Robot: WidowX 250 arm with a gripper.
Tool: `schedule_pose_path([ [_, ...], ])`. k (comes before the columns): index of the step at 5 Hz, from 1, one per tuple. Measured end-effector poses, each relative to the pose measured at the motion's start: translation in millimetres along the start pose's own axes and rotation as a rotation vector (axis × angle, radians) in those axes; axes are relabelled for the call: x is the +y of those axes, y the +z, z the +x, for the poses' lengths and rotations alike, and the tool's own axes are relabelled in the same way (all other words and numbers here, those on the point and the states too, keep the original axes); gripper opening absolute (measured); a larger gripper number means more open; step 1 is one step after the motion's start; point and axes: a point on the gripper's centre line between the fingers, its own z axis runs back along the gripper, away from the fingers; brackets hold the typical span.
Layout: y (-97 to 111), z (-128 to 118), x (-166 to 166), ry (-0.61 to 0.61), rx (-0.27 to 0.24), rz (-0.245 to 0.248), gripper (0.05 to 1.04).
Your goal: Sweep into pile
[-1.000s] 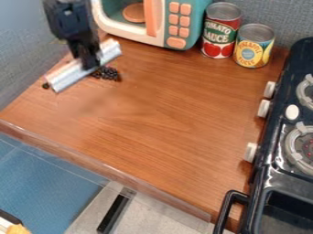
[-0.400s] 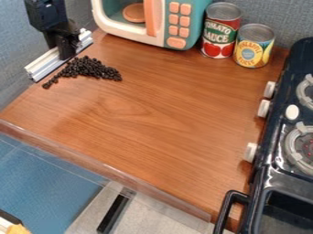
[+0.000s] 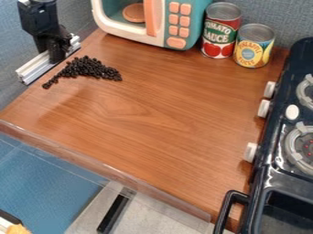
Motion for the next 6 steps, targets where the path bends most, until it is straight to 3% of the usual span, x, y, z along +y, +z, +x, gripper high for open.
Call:
schedule_pose_path([
  [2,-9,0,-16,0.049,-0.031,-0.091,0.381],
  [5,-28,-17,-22,0.153,-0.072,-0.044,0.381],
  [6,-28,-19,-27,0.168,-0.076,-0.069,0.381],
])
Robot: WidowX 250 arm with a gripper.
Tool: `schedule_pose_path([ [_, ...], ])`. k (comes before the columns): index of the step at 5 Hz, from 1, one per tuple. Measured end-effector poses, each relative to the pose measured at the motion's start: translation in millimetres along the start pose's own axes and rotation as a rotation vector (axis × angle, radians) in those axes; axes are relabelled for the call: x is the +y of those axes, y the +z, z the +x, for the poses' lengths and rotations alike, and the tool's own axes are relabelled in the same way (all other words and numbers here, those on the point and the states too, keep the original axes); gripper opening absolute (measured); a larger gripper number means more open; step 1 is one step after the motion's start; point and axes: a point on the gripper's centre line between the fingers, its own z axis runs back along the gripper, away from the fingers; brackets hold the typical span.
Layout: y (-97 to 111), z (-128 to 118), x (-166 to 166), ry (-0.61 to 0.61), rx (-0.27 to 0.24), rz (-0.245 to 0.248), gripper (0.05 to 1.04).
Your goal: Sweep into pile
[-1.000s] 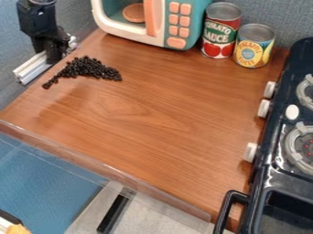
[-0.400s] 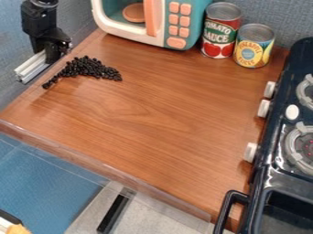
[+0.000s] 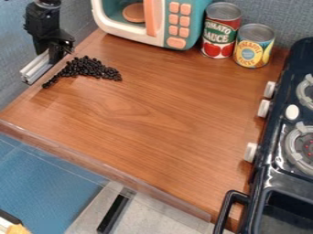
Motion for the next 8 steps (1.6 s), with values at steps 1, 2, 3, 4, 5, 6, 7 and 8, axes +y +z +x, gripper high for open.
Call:
schedule_pose_path([
  [1,-9,-1,2,-0.005,-0.021,-0.008,0.381],
  [2,-9,-4,1,-0.010,-0.005,-0.023,0.381],
  [3,-10,-5,3,-0.027,-0.002,-0.041,0.381],
  [4,-13,-5,7,-0.047,-0.004,-0.054,0.381],
  [5,-18,-4,13,-0.062,-0.008,-0.062,0.381],
  [6,-21,-3,19,-0.084,-0.019,-0.074,0.381],
  [7,-22,-2,22,-0.094,-0.011,-0.076,0.381],
  [8,-22,-3,24,-0.088,-0.001,-0.067,0.381],
])
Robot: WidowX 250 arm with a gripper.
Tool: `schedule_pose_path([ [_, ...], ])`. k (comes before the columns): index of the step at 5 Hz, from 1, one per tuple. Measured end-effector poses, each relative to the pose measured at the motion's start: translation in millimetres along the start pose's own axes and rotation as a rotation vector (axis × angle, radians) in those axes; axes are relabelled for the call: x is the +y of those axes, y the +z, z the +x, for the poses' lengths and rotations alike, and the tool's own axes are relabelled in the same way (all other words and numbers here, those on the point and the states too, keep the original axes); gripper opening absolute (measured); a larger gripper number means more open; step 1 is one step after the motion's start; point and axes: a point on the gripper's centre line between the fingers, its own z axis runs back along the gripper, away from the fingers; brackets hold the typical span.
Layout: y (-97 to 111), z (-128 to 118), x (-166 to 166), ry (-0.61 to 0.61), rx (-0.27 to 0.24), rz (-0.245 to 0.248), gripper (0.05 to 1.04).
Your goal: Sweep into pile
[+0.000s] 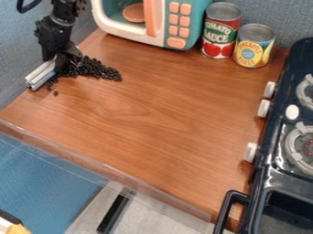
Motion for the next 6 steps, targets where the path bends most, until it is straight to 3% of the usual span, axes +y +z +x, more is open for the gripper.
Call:
schedule_pose_path([
  [3,9,-4,15,0.008,0.009,0.073,0.381],
  [6,15,-16,24,-0.002,0.004,0.095,0.381],
])
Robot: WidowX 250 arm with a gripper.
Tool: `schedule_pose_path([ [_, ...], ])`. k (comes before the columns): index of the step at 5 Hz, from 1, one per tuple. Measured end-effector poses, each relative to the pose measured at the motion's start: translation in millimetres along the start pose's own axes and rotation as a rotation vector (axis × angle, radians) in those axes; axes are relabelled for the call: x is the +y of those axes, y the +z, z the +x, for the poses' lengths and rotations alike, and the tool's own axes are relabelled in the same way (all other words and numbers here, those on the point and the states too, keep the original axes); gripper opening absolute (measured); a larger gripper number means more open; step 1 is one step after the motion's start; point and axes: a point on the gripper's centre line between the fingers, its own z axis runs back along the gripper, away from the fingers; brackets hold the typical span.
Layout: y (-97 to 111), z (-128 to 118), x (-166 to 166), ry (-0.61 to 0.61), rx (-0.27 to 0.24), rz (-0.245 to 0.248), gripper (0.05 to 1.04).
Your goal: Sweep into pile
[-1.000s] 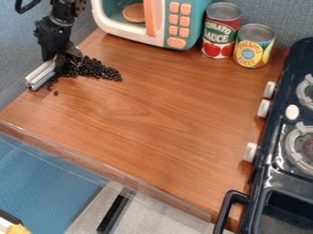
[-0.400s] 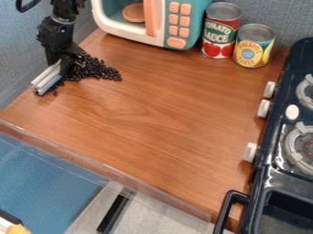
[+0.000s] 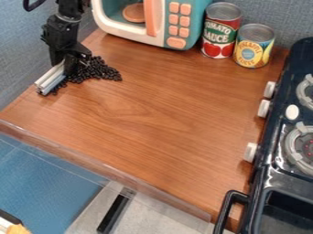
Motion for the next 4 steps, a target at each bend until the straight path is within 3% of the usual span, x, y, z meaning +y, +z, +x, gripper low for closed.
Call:
schedule_pose_path([
  [4,2,-5,23,-0.031,0.013,-0.013,0.381],
])
